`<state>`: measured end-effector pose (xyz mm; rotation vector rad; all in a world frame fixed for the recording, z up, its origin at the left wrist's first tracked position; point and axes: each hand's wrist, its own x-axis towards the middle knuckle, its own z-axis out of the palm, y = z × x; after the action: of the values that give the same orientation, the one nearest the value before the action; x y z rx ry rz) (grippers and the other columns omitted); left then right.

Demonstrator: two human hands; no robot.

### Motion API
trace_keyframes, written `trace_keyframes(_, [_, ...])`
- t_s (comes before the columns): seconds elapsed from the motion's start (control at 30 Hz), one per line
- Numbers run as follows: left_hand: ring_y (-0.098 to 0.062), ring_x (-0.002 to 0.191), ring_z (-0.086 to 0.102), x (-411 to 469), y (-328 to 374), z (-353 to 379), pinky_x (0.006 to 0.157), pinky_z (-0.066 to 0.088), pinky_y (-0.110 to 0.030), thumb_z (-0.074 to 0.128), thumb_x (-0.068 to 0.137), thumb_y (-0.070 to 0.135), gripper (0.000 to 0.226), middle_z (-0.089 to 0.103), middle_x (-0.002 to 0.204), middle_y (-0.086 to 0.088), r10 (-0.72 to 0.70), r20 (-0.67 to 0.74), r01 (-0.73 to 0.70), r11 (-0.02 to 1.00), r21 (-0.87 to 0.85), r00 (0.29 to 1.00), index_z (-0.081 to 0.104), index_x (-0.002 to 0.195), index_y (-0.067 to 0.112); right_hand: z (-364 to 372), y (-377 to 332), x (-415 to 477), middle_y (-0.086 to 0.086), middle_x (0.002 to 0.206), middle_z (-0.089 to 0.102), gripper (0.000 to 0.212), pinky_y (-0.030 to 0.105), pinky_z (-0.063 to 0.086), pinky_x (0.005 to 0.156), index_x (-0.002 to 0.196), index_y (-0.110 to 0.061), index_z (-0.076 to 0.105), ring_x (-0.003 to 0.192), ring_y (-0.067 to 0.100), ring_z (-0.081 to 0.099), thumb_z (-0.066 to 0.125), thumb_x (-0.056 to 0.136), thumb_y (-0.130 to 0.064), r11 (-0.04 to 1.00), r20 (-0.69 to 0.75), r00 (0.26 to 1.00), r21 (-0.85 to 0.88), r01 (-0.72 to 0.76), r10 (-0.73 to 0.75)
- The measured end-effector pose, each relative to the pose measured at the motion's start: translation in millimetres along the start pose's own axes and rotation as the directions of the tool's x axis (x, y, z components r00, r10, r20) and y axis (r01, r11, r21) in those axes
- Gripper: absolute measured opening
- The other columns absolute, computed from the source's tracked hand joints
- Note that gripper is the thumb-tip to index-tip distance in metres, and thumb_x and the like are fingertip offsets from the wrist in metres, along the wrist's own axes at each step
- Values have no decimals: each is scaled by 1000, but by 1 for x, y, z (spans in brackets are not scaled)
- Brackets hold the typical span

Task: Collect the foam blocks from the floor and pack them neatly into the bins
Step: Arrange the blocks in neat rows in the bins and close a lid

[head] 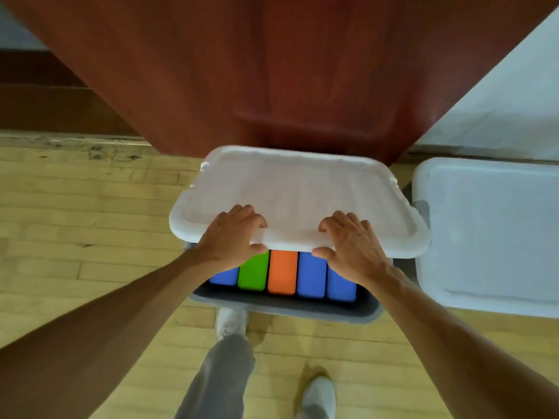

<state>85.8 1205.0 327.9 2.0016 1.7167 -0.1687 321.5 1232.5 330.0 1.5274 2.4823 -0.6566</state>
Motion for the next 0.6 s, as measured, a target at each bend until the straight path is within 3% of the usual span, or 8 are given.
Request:
trace_keyframes(0.17, [-9, 92, 42, -26, 17, 53, 74, 30, -26, 77, 74, 41, 41, 49, 99, 11, -43, 34, 43, 999, -3, 999, 57, 106, 24, 67, 11, -38, -1, 110, 53, 44, 34, 37, 86, 113, -16, 56, 102, 22, 50, 70, 81, -43, 998, -37, 998, 33, 52, -51])
trace_keyframes(0.4, [-10, 83, 43, -47, 13, 124, 64, 31, -26, 79, 70, 41, 39, 44, 87, 15, -4, 125, -4, 998, 67, 992, 50, 91, 28, 136, 16, -56, -4, 102, 55, 41, 25, 30, 77, 103, -15, 58, 97, 18, 51, 78, 72, -32, 986, 33, 989, 98, 138, -142])
trace_keyframes(0.47, [-10, 82, 44, -51, 6, 148, 63, 31, -26, 79, 70, 41, 39, 46, 87, 15, 7, 115, -16, 997, 78, 993, 49, 90, 28, 154, 14, -59, -5, 102, 56, 34, 24, 30, 75, 104, -16, 59, 98, 17, 52, 74, 76, -27, 987, 46, 991, 104, 123, -129])
trace_keyframes(0.6, [-8, 85, 43, -65, -12, 187, 63, 29, -22, 78, 74, 36, 35, 47, 91, 15, 4, 58, -5, 1000, 13, 998, 56, 99, 25, 182, 2, -68, -4, 103, 61, 16, 25, 42, 78, 105, -16, 65, 98, 16, 57, 58, 91, -20, 992, 60, 996, 119, 51, -59])
